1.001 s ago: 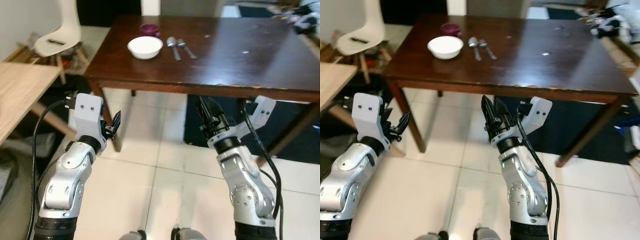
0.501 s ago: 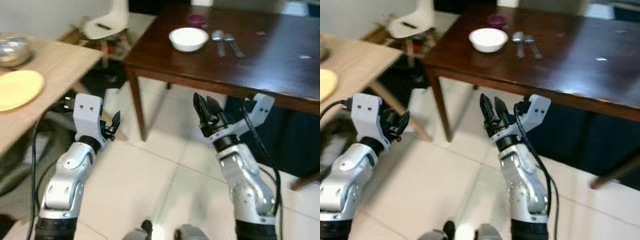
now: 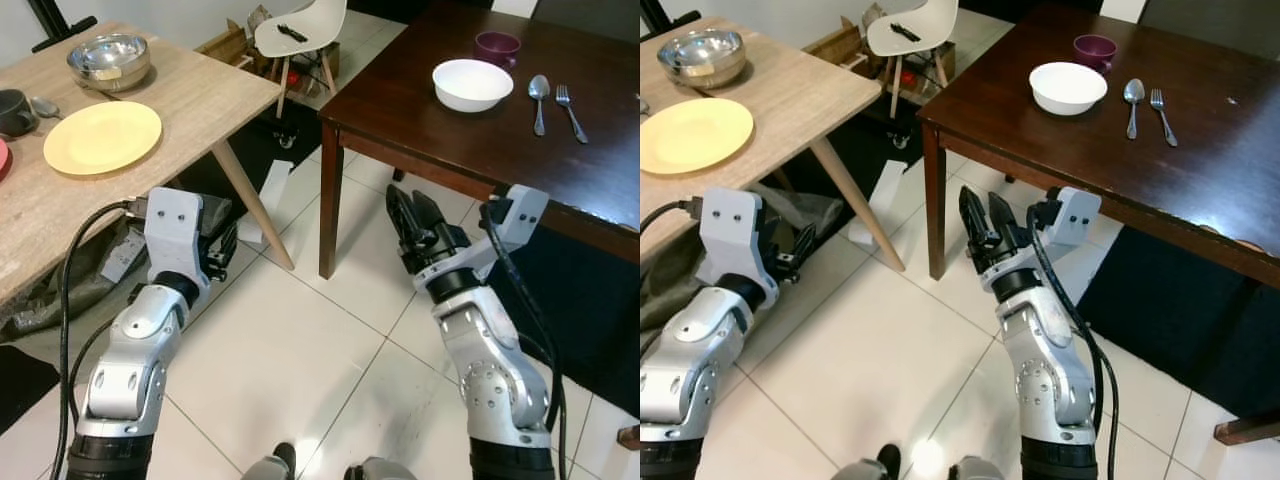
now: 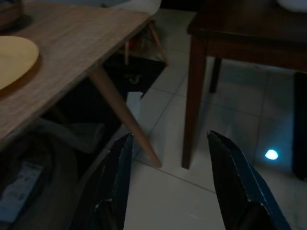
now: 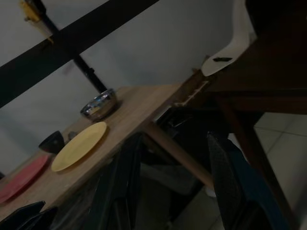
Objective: Setting the table
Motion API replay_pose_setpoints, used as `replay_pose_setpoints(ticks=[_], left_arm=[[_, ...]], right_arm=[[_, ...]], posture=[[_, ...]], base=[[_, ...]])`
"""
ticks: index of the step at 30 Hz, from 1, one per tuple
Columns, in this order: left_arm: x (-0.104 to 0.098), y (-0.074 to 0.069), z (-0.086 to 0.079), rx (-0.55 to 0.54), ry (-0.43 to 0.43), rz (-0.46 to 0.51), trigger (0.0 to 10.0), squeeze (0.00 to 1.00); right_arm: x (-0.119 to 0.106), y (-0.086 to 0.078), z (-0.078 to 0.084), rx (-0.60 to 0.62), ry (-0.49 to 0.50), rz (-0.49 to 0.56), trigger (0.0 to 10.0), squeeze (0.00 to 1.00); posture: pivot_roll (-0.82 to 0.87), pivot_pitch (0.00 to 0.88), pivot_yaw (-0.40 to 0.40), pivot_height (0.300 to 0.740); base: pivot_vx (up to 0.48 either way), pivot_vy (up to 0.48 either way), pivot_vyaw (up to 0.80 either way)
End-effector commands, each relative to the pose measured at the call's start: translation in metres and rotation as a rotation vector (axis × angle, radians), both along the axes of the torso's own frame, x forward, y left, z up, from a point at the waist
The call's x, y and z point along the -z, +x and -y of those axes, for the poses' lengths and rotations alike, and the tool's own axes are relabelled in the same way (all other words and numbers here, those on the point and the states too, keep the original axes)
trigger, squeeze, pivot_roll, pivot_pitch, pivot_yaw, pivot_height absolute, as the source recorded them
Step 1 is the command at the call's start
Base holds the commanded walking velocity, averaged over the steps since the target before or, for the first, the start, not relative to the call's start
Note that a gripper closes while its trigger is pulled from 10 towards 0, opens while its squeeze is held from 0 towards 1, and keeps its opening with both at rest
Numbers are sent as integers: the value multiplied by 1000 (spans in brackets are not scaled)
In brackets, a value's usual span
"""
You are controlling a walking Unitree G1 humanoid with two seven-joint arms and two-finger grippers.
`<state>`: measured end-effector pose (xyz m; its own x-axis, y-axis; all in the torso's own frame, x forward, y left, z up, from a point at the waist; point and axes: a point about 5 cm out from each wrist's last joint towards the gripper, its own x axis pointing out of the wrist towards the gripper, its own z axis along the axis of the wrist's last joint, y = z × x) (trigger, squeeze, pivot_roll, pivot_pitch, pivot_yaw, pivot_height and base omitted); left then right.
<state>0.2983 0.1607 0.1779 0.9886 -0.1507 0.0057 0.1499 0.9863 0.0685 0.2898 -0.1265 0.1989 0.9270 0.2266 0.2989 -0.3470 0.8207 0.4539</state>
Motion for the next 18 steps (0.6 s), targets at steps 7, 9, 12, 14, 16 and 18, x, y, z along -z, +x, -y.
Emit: replay_pose_setpoints(ticks=[7,9,12,14,16,18], left_arm=[[6,1,-10,-58,25,-26,10000,0],[5,2,-11,-68,28,-23,10000,0],[5,2,-12,-78,33,-21,10000,0],[5,3,-12,-83,36,-20,10000,0],[5,4,-13,-93,41,-18,10000,0],[5,4,-14,-99,45,-15,10000,0]], right_arm=[[2,-1,-5,-24,13,-7,10000,0],[1,-1,-5,-26,12,-5,10000,0],[1,-1,-5,-27,12,-4,10000,0],[1,-1,-5,-27,12,-4,10000,0],[1,-1,-5,-28,12,-3,10000,0],[1,-1,-5,-28,12,-3,10000,0]], posture=[[-89,54,76,740],[-89,54,76,740],[-89,54,76,740],[-89,54,76,740],[-88,50,77,740],[-88,50,77,740]], base=[[0,0,749],[0,0,750],[0,0,750],[0,0,750],[0,0,747],[0,0,744]])
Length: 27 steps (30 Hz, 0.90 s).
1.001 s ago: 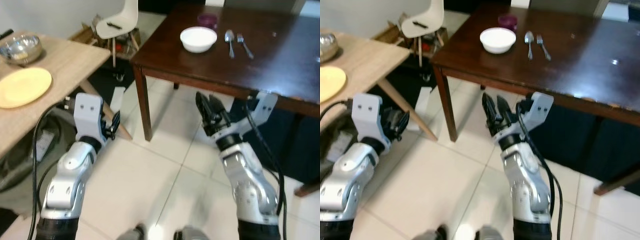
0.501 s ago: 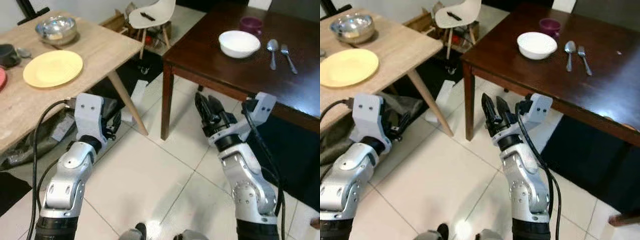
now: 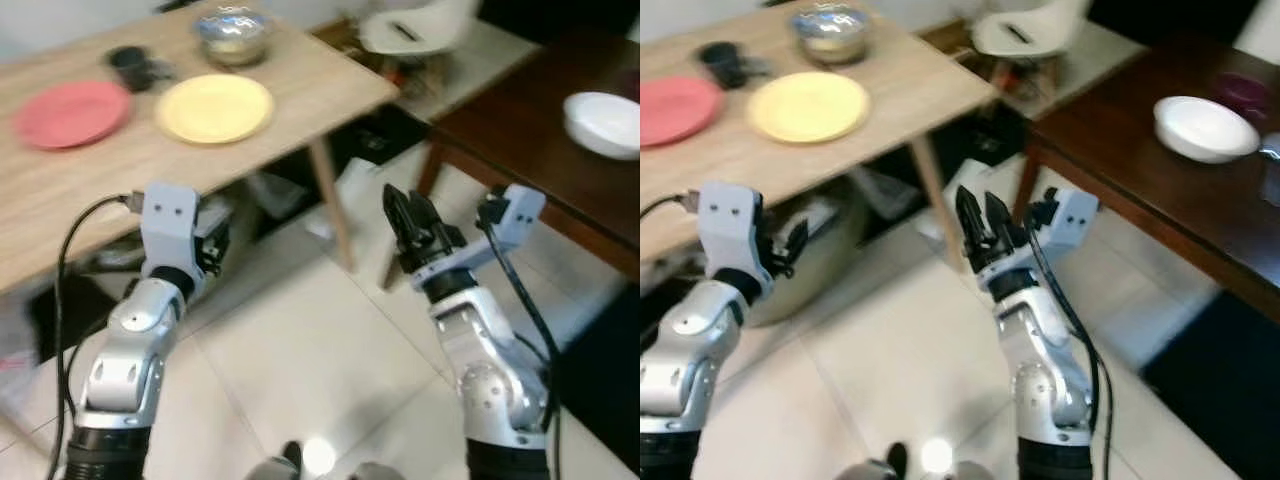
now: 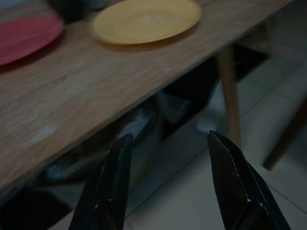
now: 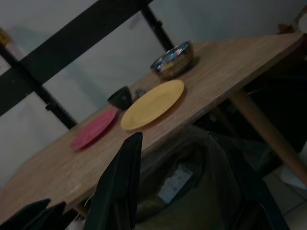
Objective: Setting the table
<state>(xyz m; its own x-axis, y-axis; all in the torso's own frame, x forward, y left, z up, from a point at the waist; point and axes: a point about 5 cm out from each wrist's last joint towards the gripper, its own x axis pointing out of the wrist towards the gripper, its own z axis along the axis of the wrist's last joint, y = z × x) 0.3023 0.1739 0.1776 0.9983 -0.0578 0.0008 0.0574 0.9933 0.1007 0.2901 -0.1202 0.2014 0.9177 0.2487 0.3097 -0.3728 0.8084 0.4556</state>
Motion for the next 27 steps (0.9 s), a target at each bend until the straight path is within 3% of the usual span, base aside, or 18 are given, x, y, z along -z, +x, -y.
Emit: replay_pose_setpoints(ticks=[1,12,20,27], left_arm=[[4,0,-2,-12,19,-7,10000,0],[-16,7,-11,-70,119,100,10000,0],[-22,11,-20,-105,119,112,10000,0],[-20,15,-25,-167,136,108,10000,0]], right_arm=[[4,-1,1,-2,5,-12,10000,0],[-5,1,3,-7,5,22,10000,0],[-10,1,1,-25,10,47,10000,0],[-11,-1,-4,-53,-11,62,10000,0]], posture=[[-88,48,77,740],[-86,45,77,740],[-79,43,76,740],[-80,46,78,740]], base=[[0,0,750],[0,0,748],[0,0,744],[415,0,418]])
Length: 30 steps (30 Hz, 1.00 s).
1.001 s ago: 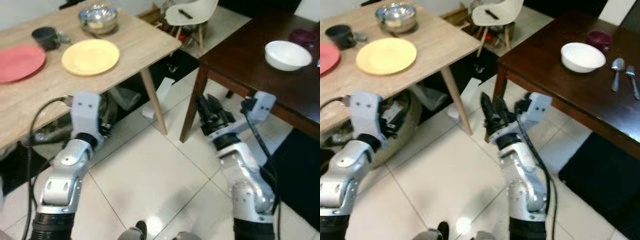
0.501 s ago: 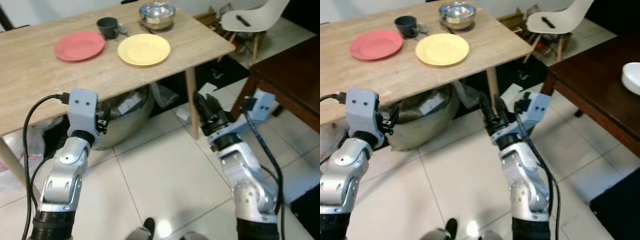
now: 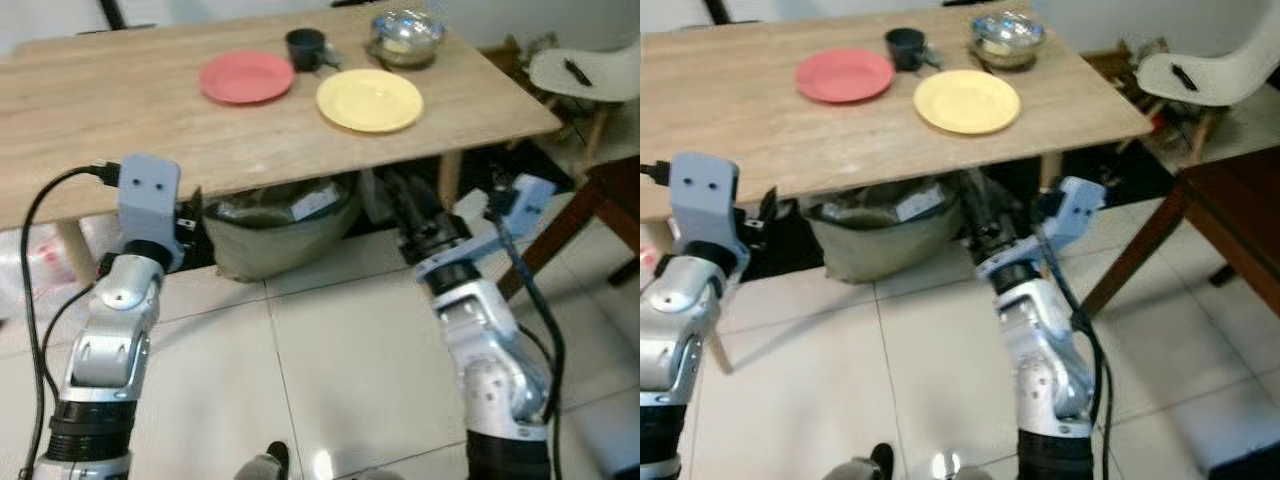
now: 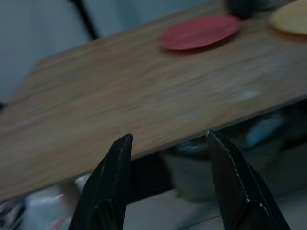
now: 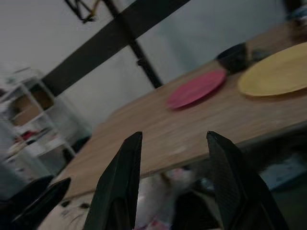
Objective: Setting the table
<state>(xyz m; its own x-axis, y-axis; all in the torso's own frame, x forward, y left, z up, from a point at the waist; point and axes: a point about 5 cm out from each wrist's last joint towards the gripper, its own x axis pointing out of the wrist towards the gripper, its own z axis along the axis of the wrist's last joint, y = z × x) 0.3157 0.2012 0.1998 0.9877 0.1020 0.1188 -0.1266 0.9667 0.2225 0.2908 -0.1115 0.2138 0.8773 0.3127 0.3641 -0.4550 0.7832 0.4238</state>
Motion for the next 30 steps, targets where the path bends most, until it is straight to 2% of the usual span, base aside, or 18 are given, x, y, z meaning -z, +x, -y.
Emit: replay_pose_setpoints(ticks=[1,5,19,26,30], left_arm=[[2,2,2,-1,8,-8,10000,0],[2,2,2,1,8,-7,10000,0],[3,4,3,4,5,-11,10000,0],[4,4,4,12,3,-12,10000,0],[4,6,6,62,2,-20,10000,0]], right_arm=[[1,-2,4,16,-8,-2,10000,0],[1,-2,4,19,-29,3,10000,0],[2,0,6,39,-34,3,10000,0],[2,2,11,74,-29,-7,10000,0],[2,6,22,158,10,-26,10000,0]], posture=[[-80,46,78,740],[-81,50,79,740],[-79,53,79,740],[-79,53,79,740],[-81,55,80,740]], base=[[480,0,0],[480,0,127],[480,0,763],[480,0,0],[480,0,0]])
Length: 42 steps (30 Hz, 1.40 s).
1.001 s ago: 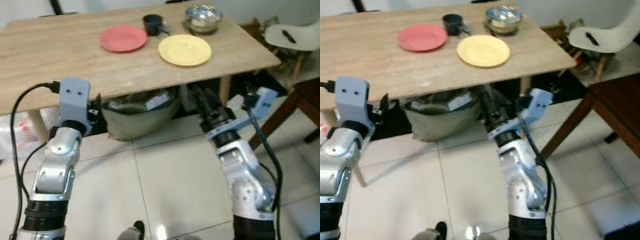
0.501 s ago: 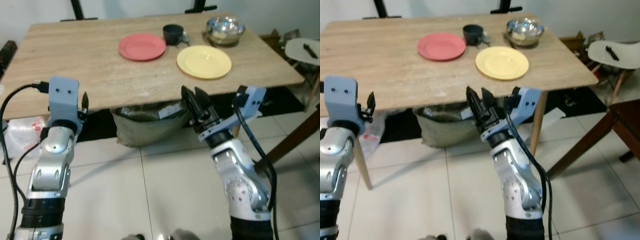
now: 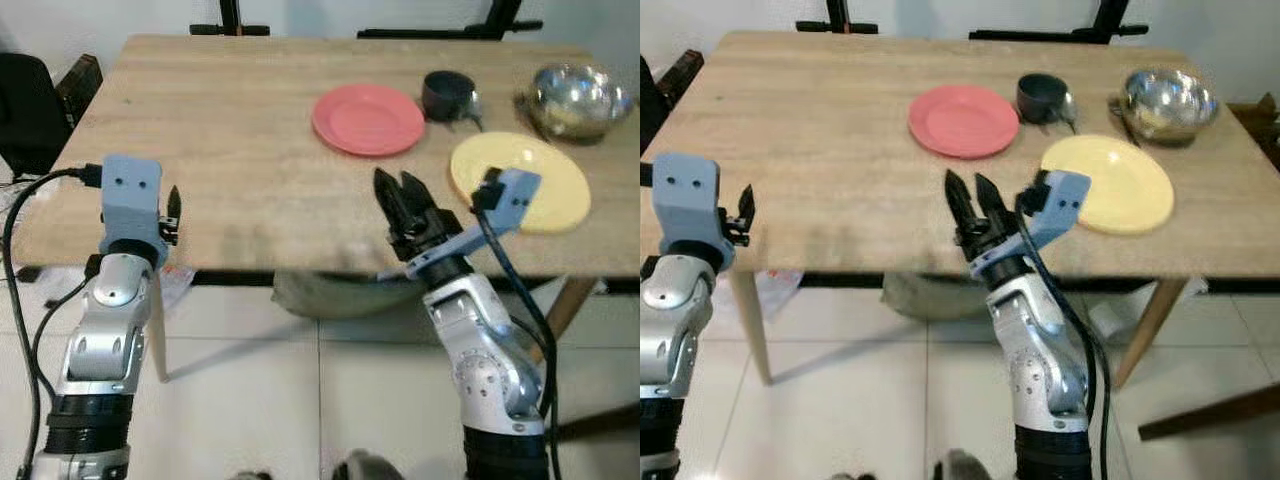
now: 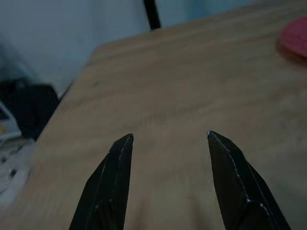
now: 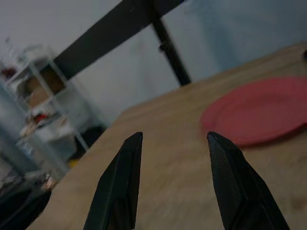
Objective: Setting the table
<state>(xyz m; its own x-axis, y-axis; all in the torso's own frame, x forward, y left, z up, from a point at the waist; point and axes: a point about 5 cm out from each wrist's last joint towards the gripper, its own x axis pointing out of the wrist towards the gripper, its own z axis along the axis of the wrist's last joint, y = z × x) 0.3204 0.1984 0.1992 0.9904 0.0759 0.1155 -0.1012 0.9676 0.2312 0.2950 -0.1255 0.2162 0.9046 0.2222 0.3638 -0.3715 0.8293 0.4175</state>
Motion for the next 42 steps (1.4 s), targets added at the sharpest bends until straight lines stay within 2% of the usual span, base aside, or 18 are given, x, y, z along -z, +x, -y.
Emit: replay_pose_setpoints(ticks=[1,4,10,18,26,29,30,36,42], left_arm=[[3,2,4,63,-6,-23,10000,0],[3,5,7,130,-4,-34,10000,0],[0,8,16,259,-2,-48,10000,0],[1,7,29,370,-14,-63,10000,0],[3,6,35,419,-36,-78,10000,0],[3,2,44,513,-106,-95,10000,0],[3,1,45,519,-110,-96,10000,0],[7,-15,65,732,-106,-127,10000,0],[11,-23,77,888,-183,-176,10000,0]], right_arm=[[5,3,12,87,21,-33,10000,0],[9,8,23,169,4,-75,10000,0],[11,9,34,215,12,-86,10000,0],[11,11,34,239,-1,-95,10000,0],[10,11,32,230,-11,-88,10000,0],[10,11,32,230,-21,-85,10000,0],[10,11,32,230,-22,-85,10000,0],[12,11,32,238,-53,-87,10000,0],[13,12,32,241,-66,-89,10000,0]], posture=[[-81,55,80,740],[-81,55,80,740],[-83,55,81,740],[-89,57,84,740],[-88,59,81,740],[-88,59,81,740],[-88,59,81,740],[-90,56,79,740],[-93,50,73,740]], base=[[480,0,0],[480,0,0],[480,0,-765],[480,0,-208],[475,0,0],[125,0,0],[0,0,0],[0,0,0],[0,0,0]])
